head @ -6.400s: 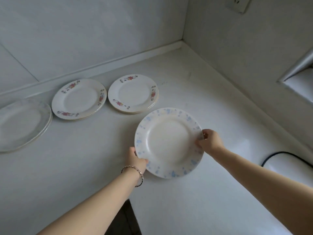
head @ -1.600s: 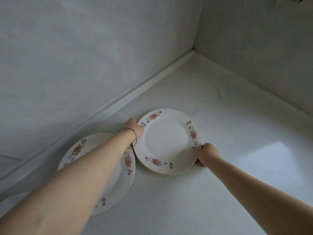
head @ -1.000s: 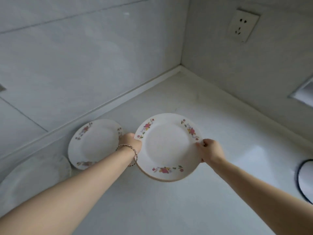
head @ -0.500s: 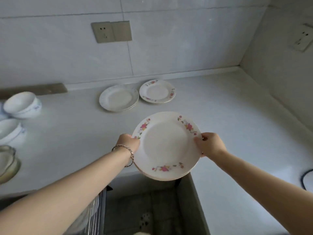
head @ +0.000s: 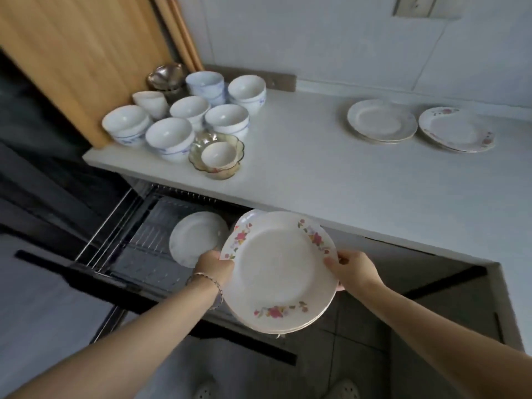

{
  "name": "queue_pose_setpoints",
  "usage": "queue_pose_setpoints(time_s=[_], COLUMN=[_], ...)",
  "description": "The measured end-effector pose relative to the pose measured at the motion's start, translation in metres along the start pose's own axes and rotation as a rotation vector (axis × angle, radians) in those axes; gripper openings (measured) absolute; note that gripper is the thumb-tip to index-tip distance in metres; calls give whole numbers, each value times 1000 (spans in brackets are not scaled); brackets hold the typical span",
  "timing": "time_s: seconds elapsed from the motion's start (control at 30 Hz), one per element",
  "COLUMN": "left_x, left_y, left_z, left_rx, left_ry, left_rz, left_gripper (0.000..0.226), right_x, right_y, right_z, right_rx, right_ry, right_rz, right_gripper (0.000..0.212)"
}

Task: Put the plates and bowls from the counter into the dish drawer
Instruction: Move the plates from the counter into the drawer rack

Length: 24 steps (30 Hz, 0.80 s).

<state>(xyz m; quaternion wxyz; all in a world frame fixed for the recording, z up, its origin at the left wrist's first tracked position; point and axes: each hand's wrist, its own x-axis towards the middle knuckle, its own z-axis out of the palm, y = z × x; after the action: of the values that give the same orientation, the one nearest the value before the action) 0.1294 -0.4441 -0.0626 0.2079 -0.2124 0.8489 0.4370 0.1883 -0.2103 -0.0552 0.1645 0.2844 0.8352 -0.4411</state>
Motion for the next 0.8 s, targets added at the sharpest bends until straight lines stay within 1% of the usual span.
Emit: queue_pose_setpoints(time_s=[0.1,0.17,0.23,0.33,0.5,0.67,0.8], left_x=[23,41,58,81,137,206,266], left_y=[-49,-75,-93,-108,-115,-115,-117], left_z=[-55,-86,-112,-141,-158,-155,-150], left_rx=[18,11,17,39,122,208,218], left_ry=[26,46,45,26,-5,-2,-13], left_rz=[-44,-101,-140,-160,-172,-187,-160], left_gripper=[20,28,31,29,16,23,27], right_x=[-9,-14,-16,-15,12,69,115], right_y=[-31,-50,-66,-81,-98,-113,-117], right_z=[73,115,148,185,225,255,289], right_rx=[13,27,36,73,113,137,150], right_ry=[-25,-37,-49,-60,-75,-103,-85], right_rz=[18,27,48,87,141,186,258], right_gripper=[25,24,25,24,23,30,27])
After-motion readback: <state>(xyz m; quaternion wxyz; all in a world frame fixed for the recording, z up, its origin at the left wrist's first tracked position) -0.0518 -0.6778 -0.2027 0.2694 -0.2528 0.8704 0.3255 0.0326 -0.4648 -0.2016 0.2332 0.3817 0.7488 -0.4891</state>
